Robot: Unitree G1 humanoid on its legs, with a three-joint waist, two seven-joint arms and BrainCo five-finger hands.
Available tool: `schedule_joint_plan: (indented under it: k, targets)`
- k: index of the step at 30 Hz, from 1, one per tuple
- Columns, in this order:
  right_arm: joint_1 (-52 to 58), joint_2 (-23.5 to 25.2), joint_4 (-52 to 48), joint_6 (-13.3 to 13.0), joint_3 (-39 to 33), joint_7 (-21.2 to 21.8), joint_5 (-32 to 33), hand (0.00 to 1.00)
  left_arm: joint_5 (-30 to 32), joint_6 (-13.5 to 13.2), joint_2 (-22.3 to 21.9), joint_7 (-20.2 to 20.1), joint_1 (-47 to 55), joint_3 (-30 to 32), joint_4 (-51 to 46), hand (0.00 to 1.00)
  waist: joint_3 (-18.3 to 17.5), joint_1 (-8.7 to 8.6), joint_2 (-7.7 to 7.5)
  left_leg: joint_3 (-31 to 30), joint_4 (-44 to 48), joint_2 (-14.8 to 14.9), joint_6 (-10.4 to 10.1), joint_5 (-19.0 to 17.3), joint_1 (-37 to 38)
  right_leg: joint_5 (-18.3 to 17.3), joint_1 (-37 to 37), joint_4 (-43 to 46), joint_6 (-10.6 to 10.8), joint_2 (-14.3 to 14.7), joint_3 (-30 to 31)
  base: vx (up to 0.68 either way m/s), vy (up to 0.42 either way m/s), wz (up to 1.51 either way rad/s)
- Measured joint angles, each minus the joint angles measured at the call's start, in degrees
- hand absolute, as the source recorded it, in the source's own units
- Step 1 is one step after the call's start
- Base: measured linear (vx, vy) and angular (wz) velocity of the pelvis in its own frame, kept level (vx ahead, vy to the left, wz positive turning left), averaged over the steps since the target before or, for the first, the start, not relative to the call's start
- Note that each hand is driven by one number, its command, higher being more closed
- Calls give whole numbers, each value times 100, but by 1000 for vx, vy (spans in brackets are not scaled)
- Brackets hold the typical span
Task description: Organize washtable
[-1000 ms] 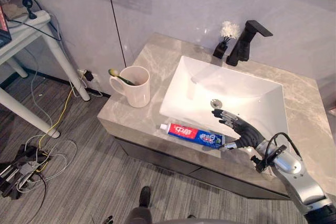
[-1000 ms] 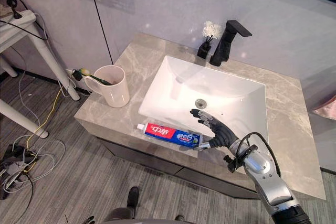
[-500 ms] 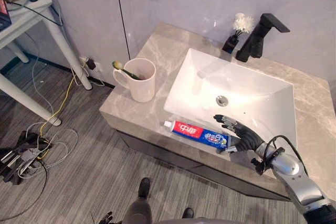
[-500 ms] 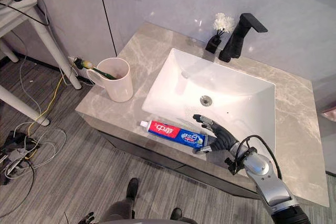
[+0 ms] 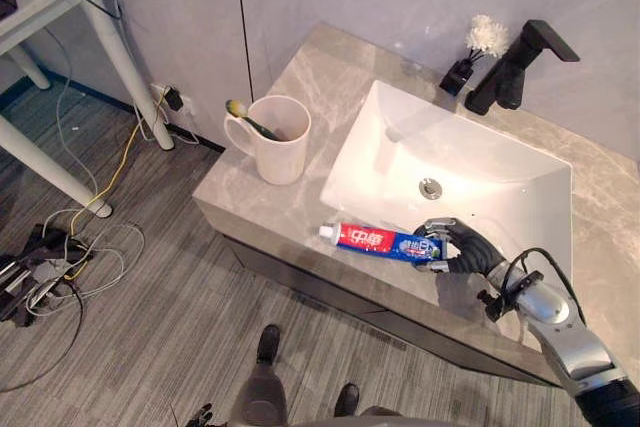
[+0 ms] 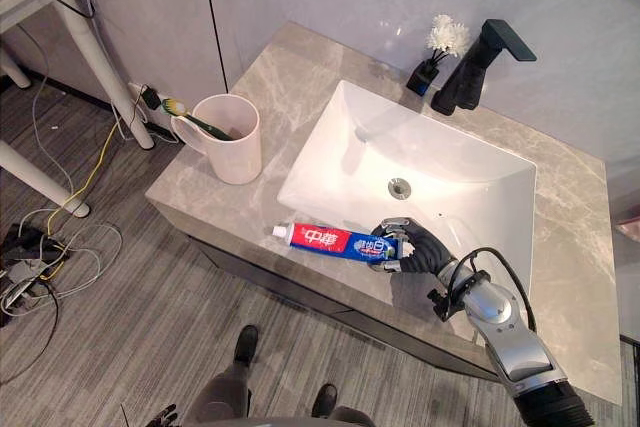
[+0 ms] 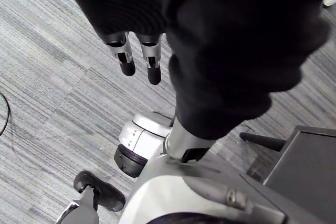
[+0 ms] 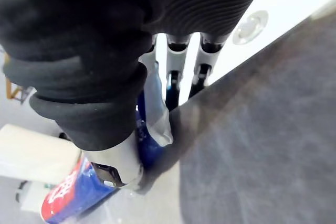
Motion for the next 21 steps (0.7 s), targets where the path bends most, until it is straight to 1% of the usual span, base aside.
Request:
schedule_joint_plan:
  k: [7,12,14,15,16,18,19,20,21]
  targets:
    - [-147,0,-2,-18,23,-17,-1,100,3,2,4,7,0,0,-2,0,4,8,-18,24,1,6,-5,2,-3,4,-15,2,-2,1,35,-3,0,-1]
    - [-219,32,-2,-31,72,-15,13,100,-5,6,2,28,1,9,-2,0,1,17,-19,147,1,36,-6,1,62,15,-31,10,-10,3,179,-20,-3,-14]
    - [-218,92,5,-22,39,-21,12,100,-111,8,-3,36,4,23,-42,0,-3,8,-13,166,2,70,-6,1,84,16,-21,11,-11,4,192,-23,-13,-4]
    - [-220,164,19,-13,-6,-31,11,100,-323,4,2,99,10,111,-105,0,-7,9,-5,170,2,71,-6,1,112,16,6,11,-11,3,192,0,0,0]
    - [-200,251,51,-14,-81,-105,13,100,-666,-9,-10,197,34,233,-257,0,-10,8,7,165,2,70,-7,1,141,16,43,10,-12,2,184,-29,-4,3]
    - [-155,355,81,-4,-280,-135,12,100,-1018,-19,-127,298,50,547,-635,0,-25,8,38,158,2,67,-8,1,149,16,55,9,-12,0,176,-30,-1,3]
    - [-147,414,95,5,-484,-185,12,100,-1384,-22,-300,403,91,936,-1208,0,-57,3,91,147,1,67,6,-6,145,15,50,8,-13,-3,179,-47,2,-1]
    - [-145,467,96,9,-762,-268,14,100,-1775,-39,-497,508,153,1383,-1992,0,-121,0,155,147,2,62,13,-10,146,15,50,4,-14,-7,183,-46,2,-1]
    - [-144,478,92,11,-932,-290,18,100,-1980,-68,-584,545,168,1604,-2344,0,-159,-3,193,147,1,49,18,-12,148,15,54,4,-14,-7,166,-46,4,0]
